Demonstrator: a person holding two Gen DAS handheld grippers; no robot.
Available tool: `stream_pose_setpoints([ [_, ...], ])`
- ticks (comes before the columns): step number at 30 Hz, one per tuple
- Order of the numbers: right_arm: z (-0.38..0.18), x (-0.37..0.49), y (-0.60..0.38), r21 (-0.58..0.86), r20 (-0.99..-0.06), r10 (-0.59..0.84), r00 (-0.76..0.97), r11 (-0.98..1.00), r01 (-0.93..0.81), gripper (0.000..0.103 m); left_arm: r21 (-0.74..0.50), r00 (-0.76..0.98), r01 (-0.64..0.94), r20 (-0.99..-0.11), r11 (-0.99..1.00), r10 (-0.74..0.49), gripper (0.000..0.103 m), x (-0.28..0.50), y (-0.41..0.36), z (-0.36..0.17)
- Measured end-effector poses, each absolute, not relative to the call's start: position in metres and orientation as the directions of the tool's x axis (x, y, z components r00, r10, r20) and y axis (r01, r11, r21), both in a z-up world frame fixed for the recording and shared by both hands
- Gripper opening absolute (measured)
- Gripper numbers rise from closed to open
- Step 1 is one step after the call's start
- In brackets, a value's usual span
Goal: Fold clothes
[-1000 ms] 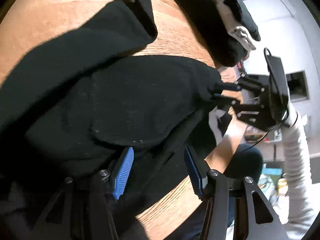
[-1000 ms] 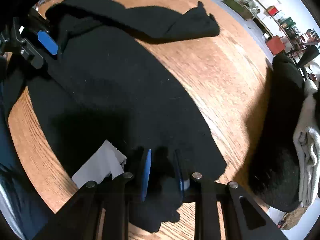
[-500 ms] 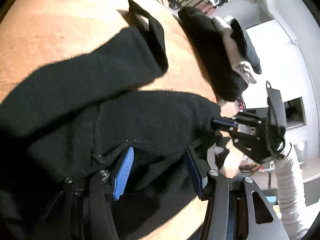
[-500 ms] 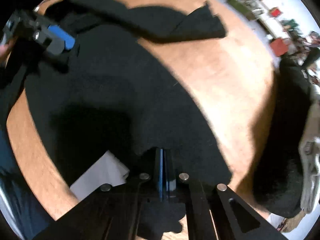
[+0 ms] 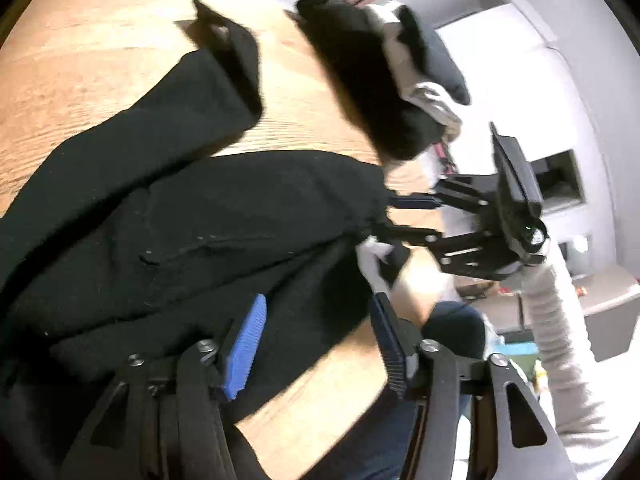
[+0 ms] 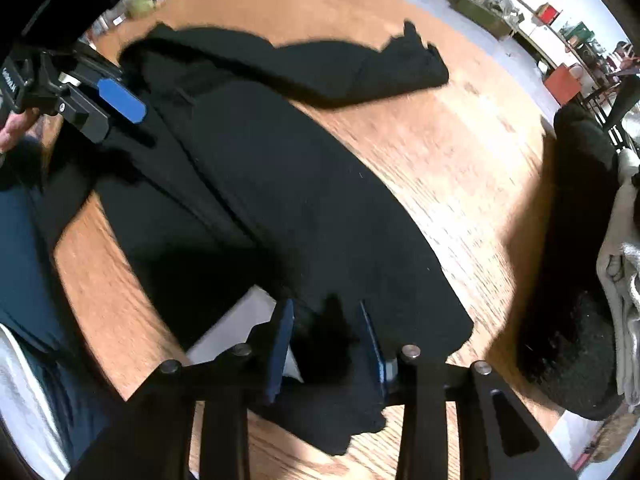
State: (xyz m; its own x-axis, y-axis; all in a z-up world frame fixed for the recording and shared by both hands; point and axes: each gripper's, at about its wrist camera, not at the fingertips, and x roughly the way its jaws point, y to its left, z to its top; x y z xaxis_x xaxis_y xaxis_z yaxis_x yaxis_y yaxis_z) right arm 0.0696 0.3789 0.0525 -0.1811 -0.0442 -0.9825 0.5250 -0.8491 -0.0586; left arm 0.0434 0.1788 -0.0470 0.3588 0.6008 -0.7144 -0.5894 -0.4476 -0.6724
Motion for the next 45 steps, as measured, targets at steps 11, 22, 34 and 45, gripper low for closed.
stream_pose_setpoints([
  [11, 0.037, 0.064, 0.276, -0.075, -0.964, -0.112, -0.243, -0.76, 0.646, 0.039, -0.602, 0.317, -0.597, -0.784, -0.53, 0.534, 0.064, 0.042, 0.128, -0.048],
  [22, 0.054, 0.06, 0.189, -0.024, -0.93, -0.275, -0.243, -0.614, 0.789, 0.08, -0.674, 0.077, -0.347, -0.714, -0.652, 0.696, 0.068, 0.022, -0.015, -0.027],
  [34, 0.025, 0.071, 0.197, 0.314, -0.914, -0.391, -0.109, -0.851, 0.421, 0.052, -0.652, 0.119, -0.322, -0.748, -0.687, 0.653, 0.068, 0.045, -0.042, -0.055],
  [45, -0.004, 0.043, 0.162, 0.376, -0.875, -0.445, -0.19, -0.873, 0.312, 0.005, -0.539, -0.034, -0.289, -0.82, -0.791, 0.571, 0.021, 0.034, -0.04, -0.06],
])
